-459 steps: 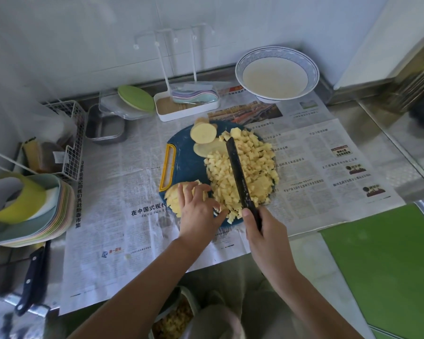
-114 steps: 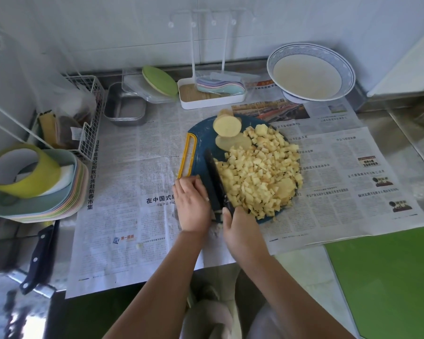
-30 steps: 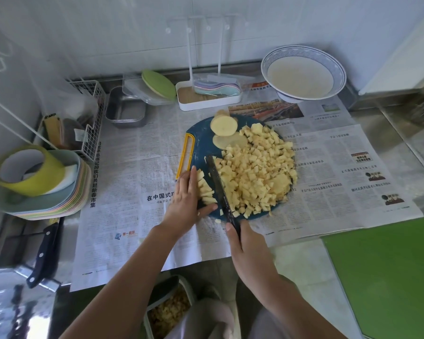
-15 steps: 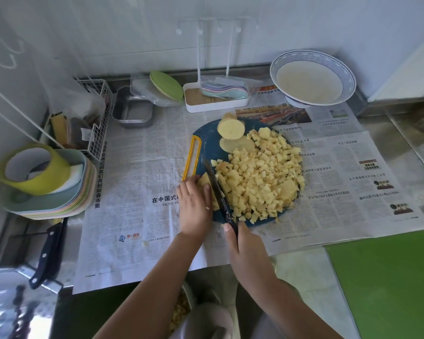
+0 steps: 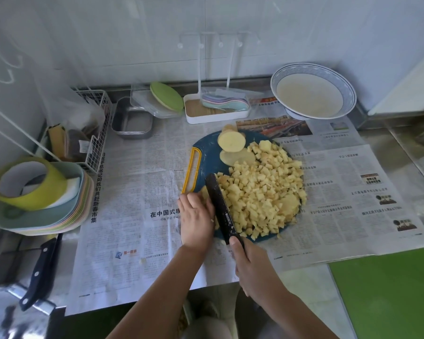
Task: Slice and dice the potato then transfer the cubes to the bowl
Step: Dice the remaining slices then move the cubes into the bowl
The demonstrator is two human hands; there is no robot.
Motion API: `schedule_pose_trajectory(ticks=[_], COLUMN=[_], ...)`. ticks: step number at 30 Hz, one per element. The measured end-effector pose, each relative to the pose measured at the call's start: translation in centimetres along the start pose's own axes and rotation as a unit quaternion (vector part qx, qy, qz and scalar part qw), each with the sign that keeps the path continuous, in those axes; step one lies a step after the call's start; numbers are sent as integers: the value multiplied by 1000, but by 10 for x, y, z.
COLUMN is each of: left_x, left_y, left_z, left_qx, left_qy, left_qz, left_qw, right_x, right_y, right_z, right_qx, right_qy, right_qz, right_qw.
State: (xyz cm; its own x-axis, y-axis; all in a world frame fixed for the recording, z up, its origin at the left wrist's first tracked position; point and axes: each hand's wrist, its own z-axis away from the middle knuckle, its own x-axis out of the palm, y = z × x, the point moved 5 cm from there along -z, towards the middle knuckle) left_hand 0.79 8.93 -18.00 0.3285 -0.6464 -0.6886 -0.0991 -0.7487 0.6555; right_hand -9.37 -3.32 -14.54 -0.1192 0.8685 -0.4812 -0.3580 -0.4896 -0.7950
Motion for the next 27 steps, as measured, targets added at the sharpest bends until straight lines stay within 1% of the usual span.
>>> schedule_pose_trajectory(ticks=[3,9,12,17,20,24,27], left_x=[1,2,1,-3,-6,-7,-13], left_y=[1,1,3,5,5,5,7], left_z=[0,0,-1,1,1,2,1], left_qx=[9,13,2,-15,-33,-48,-61], left_qy=[8,13,2,-20,-29,-48,-48], left_qz=[-2,6,14,29,71,97,140], left_qw=[1000,1000,1000,999,997,993,987], right_x=[-1,1,8,17,15,7,6], right_y=[4,-2,-11,-14,-9,-3,-5], right_z=[-5,-17,-27,-27,-25,-22,-20], right_qx=[17,41,36,26,17,5,8], right_qy=[-17,-41,-12,56,86,82,81], right_qz=[-21,0,80,146,128,108,114], right_qw=[999,998,996,987,988,991,990])
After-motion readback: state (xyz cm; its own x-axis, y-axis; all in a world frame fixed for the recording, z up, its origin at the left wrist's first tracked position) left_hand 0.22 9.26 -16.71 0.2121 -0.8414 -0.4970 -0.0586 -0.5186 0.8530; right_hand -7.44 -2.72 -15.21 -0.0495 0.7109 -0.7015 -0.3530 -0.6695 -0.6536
